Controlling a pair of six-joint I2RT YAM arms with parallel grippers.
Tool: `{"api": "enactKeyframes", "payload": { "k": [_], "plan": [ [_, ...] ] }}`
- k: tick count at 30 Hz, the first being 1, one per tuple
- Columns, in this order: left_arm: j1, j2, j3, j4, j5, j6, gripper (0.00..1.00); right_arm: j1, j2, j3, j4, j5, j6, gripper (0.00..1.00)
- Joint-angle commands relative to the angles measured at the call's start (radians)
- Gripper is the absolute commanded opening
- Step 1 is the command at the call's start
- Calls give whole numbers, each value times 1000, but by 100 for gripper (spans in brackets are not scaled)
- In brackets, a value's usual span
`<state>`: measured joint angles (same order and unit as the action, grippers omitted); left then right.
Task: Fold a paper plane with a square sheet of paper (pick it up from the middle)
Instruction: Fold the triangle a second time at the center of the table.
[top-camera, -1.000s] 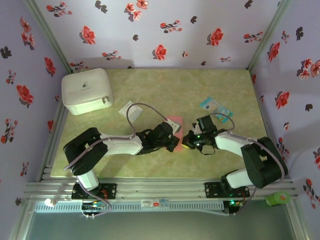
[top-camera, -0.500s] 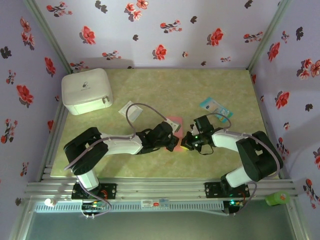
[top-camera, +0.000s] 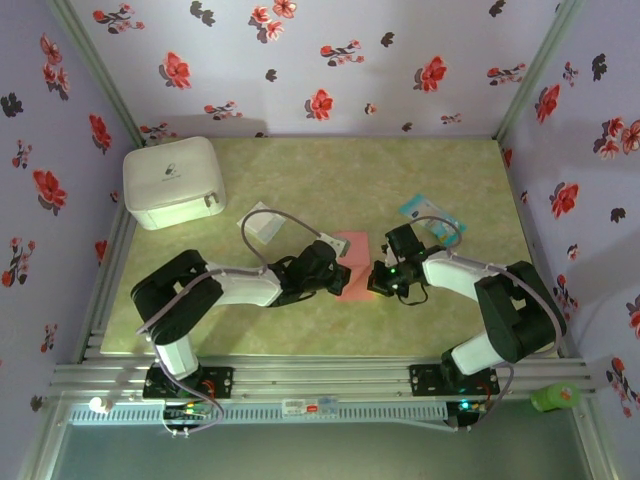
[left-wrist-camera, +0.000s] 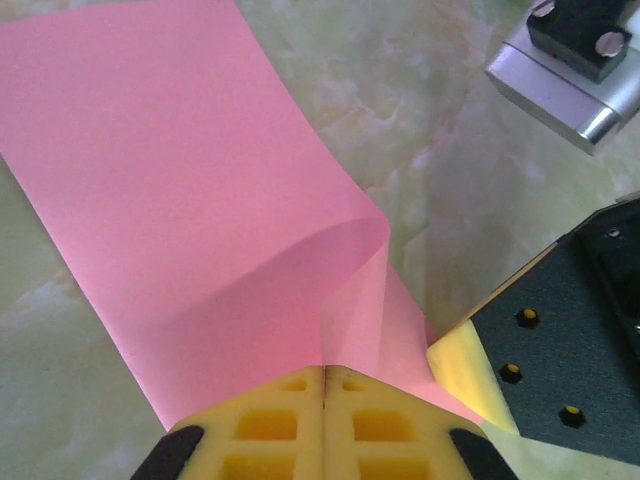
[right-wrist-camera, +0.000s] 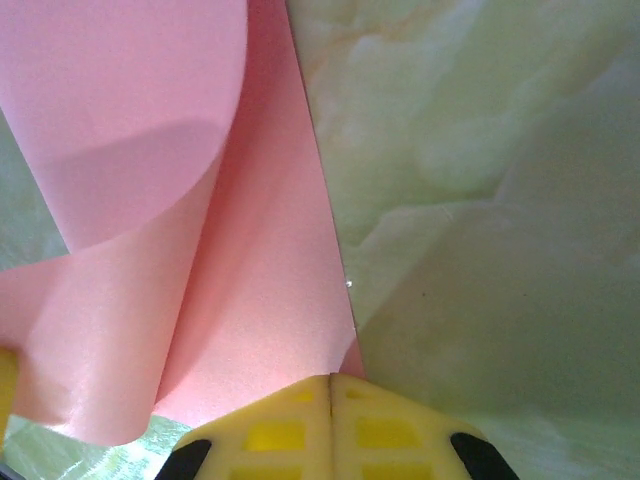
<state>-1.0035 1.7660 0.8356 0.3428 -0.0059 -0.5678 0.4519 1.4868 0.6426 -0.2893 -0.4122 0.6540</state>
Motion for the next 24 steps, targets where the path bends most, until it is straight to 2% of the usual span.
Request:
{"api": "enactKeyframes", "payload": {
  "k": [1,4,12,18,24],
  "plan": [
    [6,23,-9,61,6,-27,0,6,-24,1,29,-42,30,0],
    [8,26,-16,76,6,-32,0,6,-22,-10,102,-106,73,0],
    [8,24,-28,85,6,-35,0,11,21,-25,207,-164,129,0],
    [11,23,-26,88,13,-34,0,16,21,-19,199,-134,131,0],
    [12,21,-19,85,17,-32,0,20,47,-40,285,-181,172,0]
  ]
}}
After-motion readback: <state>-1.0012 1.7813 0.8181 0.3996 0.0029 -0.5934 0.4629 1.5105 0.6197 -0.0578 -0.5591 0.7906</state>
